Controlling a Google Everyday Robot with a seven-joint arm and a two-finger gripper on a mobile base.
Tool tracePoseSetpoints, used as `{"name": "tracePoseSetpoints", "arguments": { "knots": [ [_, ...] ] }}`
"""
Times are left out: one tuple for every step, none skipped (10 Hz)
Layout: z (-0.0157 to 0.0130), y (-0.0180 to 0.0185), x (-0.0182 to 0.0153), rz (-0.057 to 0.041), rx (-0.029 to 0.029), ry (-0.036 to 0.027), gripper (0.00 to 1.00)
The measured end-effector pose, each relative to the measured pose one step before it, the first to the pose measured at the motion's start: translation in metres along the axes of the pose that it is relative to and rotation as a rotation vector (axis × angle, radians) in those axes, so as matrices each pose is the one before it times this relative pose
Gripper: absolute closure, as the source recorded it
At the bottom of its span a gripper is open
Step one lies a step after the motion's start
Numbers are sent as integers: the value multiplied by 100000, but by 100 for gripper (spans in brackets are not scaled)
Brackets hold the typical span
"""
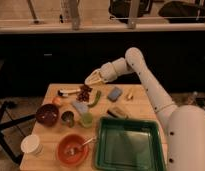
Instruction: Place grapes in purple bowl
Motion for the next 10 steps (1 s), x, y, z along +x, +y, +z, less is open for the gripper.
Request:
{"name": "tracePoseSetpoints", "arguments": {
  "knots": [
    [100,-20,-33,-55,-152,-36,100],
    [19,4,12,5,-78,61,100],
    [-158,-24,33,-8,-615,872,100],
    [525,-350,-493,-162,-2168,801,100],
    [453,-345,-333,-113,-1446,497,100],
    [982,-696,-936,-1033,-2218,137,100],
    [1090,-878,-1246,-1703,-2485,-36,100],
    [868,-614,-890,-1389,-1867,-433,100],
    [505,-497,-691,-1764,-1679,-525,100],
    [474,-431,-829,-2064,-1529,-548,100]
  ]
}}
